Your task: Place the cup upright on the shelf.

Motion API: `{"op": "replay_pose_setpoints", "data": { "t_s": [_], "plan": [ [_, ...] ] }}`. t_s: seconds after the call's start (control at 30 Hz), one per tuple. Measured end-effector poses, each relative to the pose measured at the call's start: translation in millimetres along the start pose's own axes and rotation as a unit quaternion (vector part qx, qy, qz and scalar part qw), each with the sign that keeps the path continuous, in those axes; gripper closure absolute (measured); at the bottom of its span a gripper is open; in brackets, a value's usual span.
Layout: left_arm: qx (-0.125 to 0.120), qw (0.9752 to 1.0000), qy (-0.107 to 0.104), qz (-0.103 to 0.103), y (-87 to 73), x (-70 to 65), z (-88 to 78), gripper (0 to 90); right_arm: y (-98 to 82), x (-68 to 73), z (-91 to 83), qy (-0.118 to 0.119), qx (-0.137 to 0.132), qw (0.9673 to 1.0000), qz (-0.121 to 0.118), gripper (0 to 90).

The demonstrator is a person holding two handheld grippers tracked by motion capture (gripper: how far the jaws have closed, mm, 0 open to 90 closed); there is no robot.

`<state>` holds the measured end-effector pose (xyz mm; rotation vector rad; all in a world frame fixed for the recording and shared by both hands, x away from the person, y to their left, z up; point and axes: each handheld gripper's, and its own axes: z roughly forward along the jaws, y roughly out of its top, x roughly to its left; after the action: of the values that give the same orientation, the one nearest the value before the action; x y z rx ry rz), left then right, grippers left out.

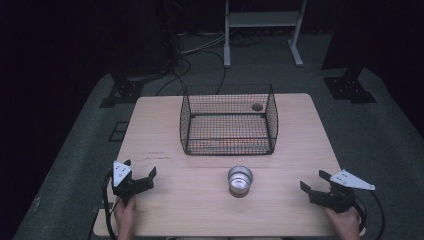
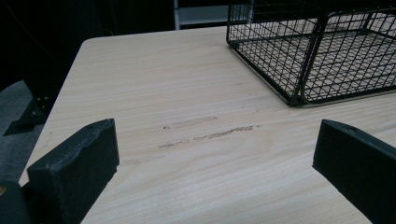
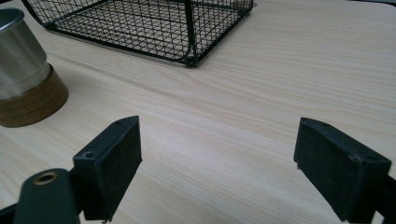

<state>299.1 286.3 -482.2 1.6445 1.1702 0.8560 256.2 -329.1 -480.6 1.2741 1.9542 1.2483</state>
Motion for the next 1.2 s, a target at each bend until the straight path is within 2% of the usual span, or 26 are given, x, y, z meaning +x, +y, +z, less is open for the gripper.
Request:
{"op": "replay_pose_setpoints", "data": {
  "t_s": [0.5, 0.7, 1.0, 1.2],
  "plan": [
    [0.001, 1.0, -0.003, 0.005, -0.1, -1.0, -0.2, 0.0, 5.6, 8.9, 2.3, 0.012, 0.004, 0.9998, -0.018, 14.3],
    [0.001, 1.0, -0.002, 0.004, -0.3, -1.2, -0.6, 0.0, 13.2, 17.2, 3.3, 0.019, 0.005, 0.9993, -0.031, 13.6],
    [0.0, 1.0, -0.002, 0.005, -0.5, -1.4, -0.9, 0.0, 20.3, 21.2, 5.2, 0.031, 0.007, 0.9988, -0.038, 13.6],
    [0.0, 1.0, -0.002, 0.004, -0.4, -1.2, -0.9, 0.0, 26.1, 32.7, 5.7, 0.04, 0.01, 0.9977, -0.054, 13.6]
  ]
}}
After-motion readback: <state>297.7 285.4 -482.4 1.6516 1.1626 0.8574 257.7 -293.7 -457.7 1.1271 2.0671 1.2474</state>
